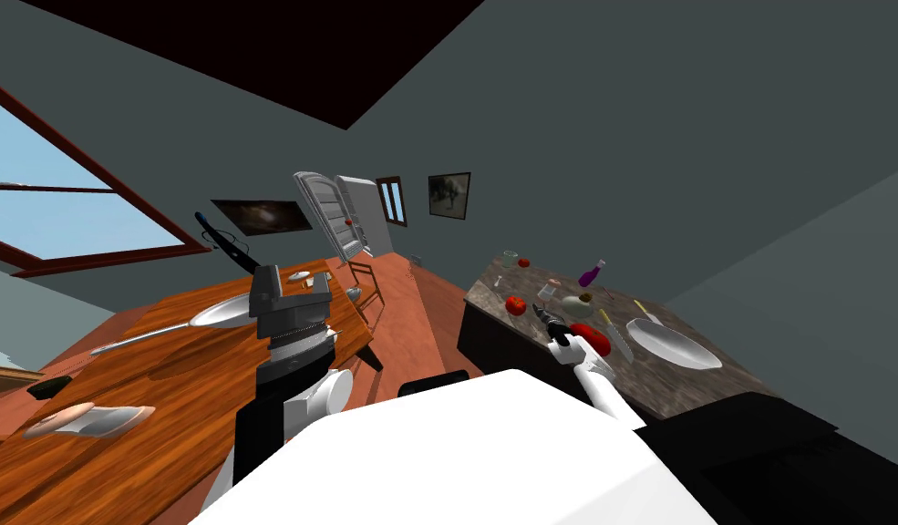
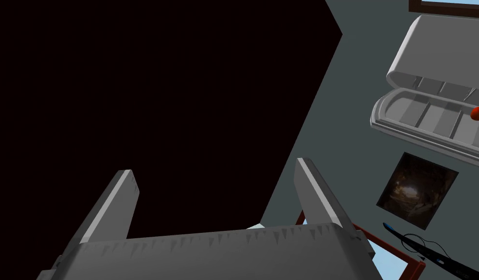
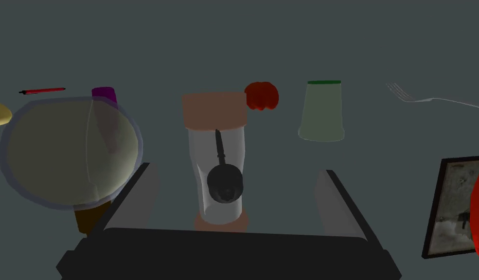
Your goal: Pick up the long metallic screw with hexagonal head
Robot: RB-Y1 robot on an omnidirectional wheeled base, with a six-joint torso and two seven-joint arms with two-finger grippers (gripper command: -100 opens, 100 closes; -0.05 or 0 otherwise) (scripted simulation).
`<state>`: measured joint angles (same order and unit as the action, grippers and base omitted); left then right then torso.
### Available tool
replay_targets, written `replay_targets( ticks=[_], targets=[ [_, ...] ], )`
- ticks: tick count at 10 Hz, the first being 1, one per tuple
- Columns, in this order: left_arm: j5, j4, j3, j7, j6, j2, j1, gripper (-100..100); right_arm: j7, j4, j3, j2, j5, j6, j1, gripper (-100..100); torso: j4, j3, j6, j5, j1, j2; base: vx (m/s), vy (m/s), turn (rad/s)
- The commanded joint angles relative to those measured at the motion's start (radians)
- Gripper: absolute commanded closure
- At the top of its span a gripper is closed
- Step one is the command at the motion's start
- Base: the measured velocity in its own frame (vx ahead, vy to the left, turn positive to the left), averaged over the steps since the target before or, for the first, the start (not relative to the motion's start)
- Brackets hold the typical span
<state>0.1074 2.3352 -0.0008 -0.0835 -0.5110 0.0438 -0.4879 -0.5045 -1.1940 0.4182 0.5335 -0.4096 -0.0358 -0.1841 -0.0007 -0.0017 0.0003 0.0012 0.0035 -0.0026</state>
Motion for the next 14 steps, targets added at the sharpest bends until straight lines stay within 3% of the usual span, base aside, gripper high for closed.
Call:
replay_targets(
  ticks=[1,4,5,6,7,8,12,13,14],
  targets=[
    [0.000,0.000,0.000,0.000,0.000,0.000,0.000,0,-0.016,0.033,0.011,0.000,-0.014,-0.010,0.006,-100,0.000,0.000,0.000,0.000,0.000,0.000,0.036,0.056,-0.002],
    [0.000,0.000,0.000,0.000,0.000,0.000,0.000,0,-0.019,0.062,0.010,0.006,-0.016,-0.014,0.005,-100,0.000,0.001,0.000,0.000,-0.002,0.001,0.022,0.035,-0.001],
    [0.000,0.000,0.000,0.000,0.000,0.000,0.000,0,-0.020,0.065,0.010,0.007,-0.016,-0.013,0.005,0,0.000,0.001,0.000,0.000,-0.003,0.002,0.000,0.000,0.000],
    [0.000,0.000,0.000,0.000,0.000,0.000,0.000,0,-0.029,0.070,0.020,-0.011,-0.028,0.001,0.008,-100,0.001,0.002,0.000,-0.001,-0.004,0.003,0.098,-0.069,-0.046],
    [0.000,0.000,0.000,0.000,0.000,0.000,0.000,0,-0.023,0.065,0.015,-0.003,-0.022,-0.008,0.005,-100,0.000,-0.001,0.000,-0.001,-0.008,-0.002,0.062,-0.044,-0.002],
    [0.000,0.000,0.000,0.000,0.000,0.000,0.000,0,-0.024,0.065,0.015,-0.004,-0.023,-0.007,0.005,100,0.000,-0.001,0.000,-0.002,-0.007,-0.001,0.007,-0.006,0.004],
    [0.000,0.000,0.000,0.000,0.000,0.000,0.000,0,-0.024,0.065,0.015,-0.004,-0.023,-0.007,0.006,100,0.001,0.002,0.000,-0.001,-0.004,0.003,0.000,0.000,0.000],
    [0.000,0.000,0.000,0.000,0.000,0.000,0.000,0,-0.024,0.065,0.015,-0.004,-0.023,-0.007,0.006,0,0.001,0.002,0.000,-0.001,-0.004,0.003,0.000,0.000,0.000],
    [0.000,0.000,0.000,0.000,0.000,0.000,0.000,0,-0.024,0.065,0.015,-0.004,-0.023,-0.007,0.006,100,0.001,0.002,0.000,-0.001,-0.004,0.003,0.000,0.000,0.000]
  ],
)
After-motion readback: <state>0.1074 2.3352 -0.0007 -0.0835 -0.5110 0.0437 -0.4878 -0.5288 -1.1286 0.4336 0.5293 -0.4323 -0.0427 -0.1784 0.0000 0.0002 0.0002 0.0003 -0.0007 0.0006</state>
